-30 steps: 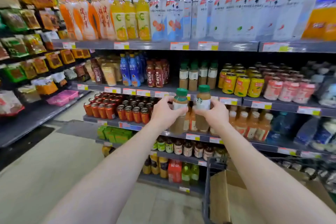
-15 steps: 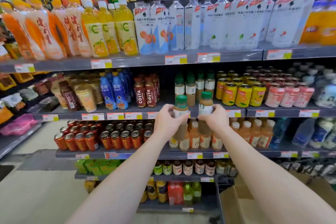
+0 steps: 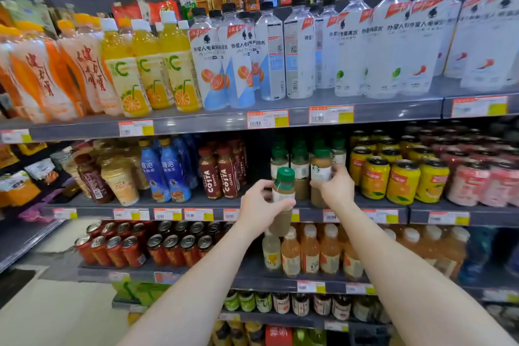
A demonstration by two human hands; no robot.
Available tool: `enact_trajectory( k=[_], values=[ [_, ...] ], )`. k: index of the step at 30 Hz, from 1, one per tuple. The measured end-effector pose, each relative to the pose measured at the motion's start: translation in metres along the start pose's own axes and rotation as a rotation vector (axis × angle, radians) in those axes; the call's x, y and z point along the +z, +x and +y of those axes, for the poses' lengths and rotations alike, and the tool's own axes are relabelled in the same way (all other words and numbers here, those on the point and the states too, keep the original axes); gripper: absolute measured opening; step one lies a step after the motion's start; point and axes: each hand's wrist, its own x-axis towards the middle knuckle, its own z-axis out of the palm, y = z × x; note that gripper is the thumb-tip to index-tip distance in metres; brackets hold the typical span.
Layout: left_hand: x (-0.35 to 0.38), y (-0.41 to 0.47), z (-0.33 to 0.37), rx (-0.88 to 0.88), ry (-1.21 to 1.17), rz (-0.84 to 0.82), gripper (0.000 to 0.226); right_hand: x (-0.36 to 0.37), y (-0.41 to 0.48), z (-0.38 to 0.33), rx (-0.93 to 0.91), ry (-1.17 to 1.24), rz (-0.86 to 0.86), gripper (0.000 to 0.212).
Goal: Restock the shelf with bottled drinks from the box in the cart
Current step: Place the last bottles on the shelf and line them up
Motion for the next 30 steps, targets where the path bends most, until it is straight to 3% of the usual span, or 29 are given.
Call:
enact_trajectory(
  k=[4, 30],
  values=[
    [0.010, 0.016, -0.007, -0.007, -0.017, -0.015, 0.053, 0.011, 0.019, 0.006, -0.013, -0.010, -0.006, 0.059],
    [0.038, 0.061, -0.013, 0.050, -0.059, -0.079, 0.052, 0.027, 0.043, 0.037, -0.037, -0.097, -0.002, 0.070]
  ],
)
